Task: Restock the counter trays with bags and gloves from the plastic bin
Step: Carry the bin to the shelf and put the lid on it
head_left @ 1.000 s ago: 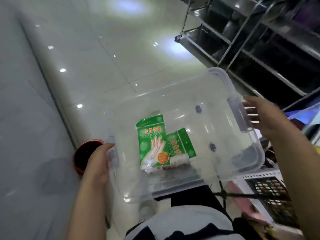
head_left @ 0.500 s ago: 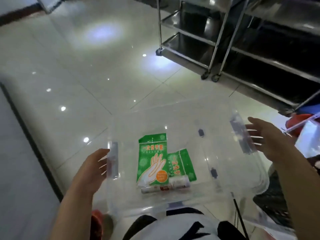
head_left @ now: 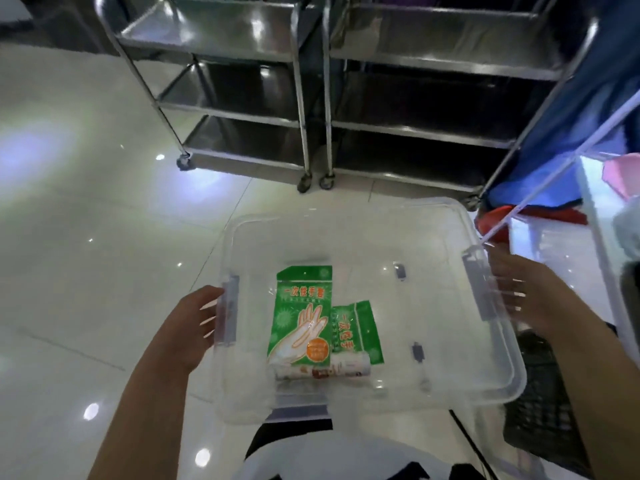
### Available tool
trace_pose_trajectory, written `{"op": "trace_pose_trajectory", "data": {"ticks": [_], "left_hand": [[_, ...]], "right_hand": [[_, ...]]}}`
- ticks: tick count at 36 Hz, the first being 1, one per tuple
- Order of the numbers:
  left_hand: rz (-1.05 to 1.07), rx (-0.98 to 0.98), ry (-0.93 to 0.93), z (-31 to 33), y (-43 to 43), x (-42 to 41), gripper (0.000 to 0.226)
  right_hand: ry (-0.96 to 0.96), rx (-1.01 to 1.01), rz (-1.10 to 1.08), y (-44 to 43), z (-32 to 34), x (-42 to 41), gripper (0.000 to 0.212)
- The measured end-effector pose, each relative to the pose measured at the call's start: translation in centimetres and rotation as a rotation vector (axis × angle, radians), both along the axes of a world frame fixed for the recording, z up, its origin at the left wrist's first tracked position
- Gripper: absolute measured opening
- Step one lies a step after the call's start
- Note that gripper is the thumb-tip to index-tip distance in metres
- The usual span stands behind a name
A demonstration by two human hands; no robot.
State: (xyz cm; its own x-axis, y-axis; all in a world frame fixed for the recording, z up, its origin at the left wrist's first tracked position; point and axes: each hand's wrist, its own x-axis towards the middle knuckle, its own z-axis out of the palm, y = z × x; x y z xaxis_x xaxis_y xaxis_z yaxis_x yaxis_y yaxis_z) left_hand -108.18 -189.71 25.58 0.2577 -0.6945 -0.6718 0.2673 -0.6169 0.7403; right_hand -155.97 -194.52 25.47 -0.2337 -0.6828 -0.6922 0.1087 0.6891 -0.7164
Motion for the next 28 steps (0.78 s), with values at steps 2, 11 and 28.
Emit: {"op": "trace_pose_trajectory", "data": {"ticks": [2,11,28], "left_hand": [[-0.052,-0.023,0.029,-0.1,-5.5,-0.4,0.038],[-0.432,0.05,-0.025,-0.2,-28.6,-7.3,0.017],[-1.026,0.104,-0.185,-4.6,-53.7,-31.9,0.026]], "right_hand": [[-0.033,-0.002,-0.105,-1.6,0.1,-0.7,0.024],[-0.033,0.022,-0.54,-5.4,1.0,-2.8,0.038],[-0.088,0.121,-1.257,-12.2,-5.6,-8.5,0.018]]}}
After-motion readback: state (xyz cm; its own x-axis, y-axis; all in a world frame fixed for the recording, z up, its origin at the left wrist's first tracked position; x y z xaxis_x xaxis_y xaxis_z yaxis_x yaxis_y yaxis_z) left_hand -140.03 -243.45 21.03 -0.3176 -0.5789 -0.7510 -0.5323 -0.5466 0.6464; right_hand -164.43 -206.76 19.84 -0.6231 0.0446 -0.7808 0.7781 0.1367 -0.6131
